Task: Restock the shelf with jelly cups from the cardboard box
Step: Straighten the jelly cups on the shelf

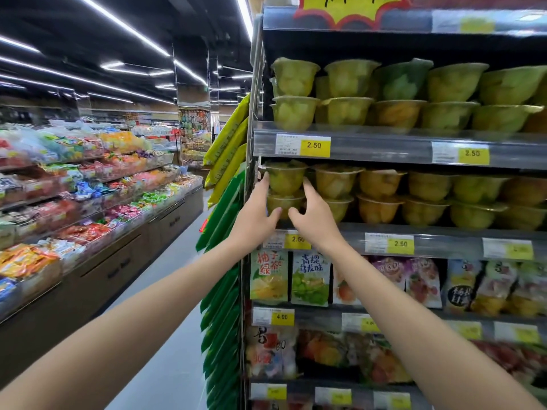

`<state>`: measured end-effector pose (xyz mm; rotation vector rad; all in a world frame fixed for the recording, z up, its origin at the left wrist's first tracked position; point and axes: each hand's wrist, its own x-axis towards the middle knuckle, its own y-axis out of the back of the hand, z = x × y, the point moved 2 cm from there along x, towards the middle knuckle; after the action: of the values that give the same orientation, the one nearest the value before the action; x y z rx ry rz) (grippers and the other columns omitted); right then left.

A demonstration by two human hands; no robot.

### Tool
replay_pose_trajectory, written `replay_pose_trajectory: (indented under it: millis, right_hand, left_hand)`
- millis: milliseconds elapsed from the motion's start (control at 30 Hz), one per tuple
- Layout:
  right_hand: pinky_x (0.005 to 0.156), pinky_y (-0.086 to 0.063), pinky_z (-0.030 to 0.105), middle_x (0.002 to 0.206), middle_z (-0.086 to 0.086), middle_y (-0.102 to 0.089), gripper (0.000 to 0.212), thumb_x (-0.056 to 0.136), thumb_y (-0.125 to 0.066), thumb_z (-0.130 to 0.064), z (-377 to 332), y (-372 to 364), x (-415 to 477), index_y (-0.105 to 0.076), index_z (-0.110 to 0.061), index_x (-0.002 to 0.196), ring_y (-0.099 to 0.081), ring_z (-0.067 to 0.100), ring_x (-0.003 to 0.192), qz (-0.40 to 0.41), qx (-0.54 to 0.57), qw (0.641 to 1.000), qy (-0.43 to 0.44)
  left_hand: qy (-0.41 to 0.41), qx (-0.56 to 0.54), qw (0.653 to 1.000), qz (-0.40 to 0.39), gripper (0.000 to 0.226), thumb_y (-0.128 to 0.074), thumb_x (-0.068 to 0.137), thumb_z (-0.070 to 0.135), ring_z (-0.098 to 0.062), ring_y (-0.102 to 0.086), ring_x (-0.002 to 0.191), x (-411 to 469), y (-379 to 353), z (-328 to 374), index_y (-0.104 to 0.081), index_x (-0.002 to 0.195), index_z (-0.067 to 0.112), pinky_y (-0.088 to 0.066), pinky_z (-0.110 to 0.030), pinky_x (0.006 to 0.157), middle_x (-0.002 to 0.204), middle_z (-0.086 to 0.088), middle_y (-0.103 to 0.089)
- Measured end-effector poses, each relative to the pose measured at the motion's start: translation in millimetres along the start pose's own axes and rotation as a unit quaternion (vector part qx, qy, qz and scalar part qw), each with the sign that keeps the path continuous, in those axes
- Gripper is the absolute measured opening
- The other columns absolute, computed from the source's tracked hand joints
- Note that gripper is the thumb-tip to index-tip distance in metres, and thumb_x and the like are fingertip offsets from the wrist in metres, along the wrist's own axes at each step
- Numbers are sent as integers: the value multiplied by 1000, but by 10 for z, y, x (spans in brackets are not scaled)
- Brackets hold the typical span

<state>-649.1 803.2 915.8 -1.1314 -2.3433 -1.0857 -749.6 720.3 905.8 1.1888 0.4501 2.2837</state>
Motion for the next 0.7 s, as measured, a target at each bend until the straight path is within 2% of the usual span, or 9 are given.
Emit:
replay_pose_trajectory:
  millis: [100,200,300,400,600,700]
  right_hand:
    - [103,-27,18,152,3,-36,68,92,-53,-12,10,-3,39,-23,-15,152,-36,18,137,10,15,1000,-6]
    - [111,-25,23,154,3,-34,64,93,-51,-10,20,-1,45,-26,-13,151,-31,17,141,13,13,1000,-7]
    - [112,-30,27,153,2,-36,64,93,-51,-9,34,0,51,-26,-15,151,-34,17,139,12,9,1000,-6]
    - [103,-31,19,152,1,-37,66,93,-50,-7,31,3,80,-24,-17,152,-38,17,136,0,2,1000,-11]
    - [89,-24,5,152,3,-36,65,93,-48,-5,14,13,125,-24,-15,152,-37,16,136,-19,15,999,-23]
    - [91,-21,3,153,3,-35,61,94,-48,-4,28,49,64,-28,-11,150,-34,16,138,-12,29,999,-12]
  left_hand:
    - [6,19,1000,13,76,-56,94,11,-20,-44,130,33,0,2,-11,153,17,-39,-30,103,150,-4,-36]
    - [6,10,999,42,73,-58,91,6,-18,-39,136,52,-3,4,-19,152,15,-38,-37,109,151,-2,-37]
    - [-2,8,998,64,70,-59,89,5,-19,-43,132,48,-13,18,-26,150,14,-40,-36,108,145,-3,-44]
    - [-4,10,997,73,66,-58,90,5,-19,-44,130,54,-17,38,-28,148,14,-37,-30,106,143,-3,-47]
    - [19,17,998,65,63,-55,92,6,-19,-44,131,63,-50,55,-28,148,13,-35,-27,103,144,-4,-46]
    - [18,43,997,60,66,-55,92,11,-22,-41,132,-35,-130,74,-23,150,12,-40,-33,99,150,-5,-35]
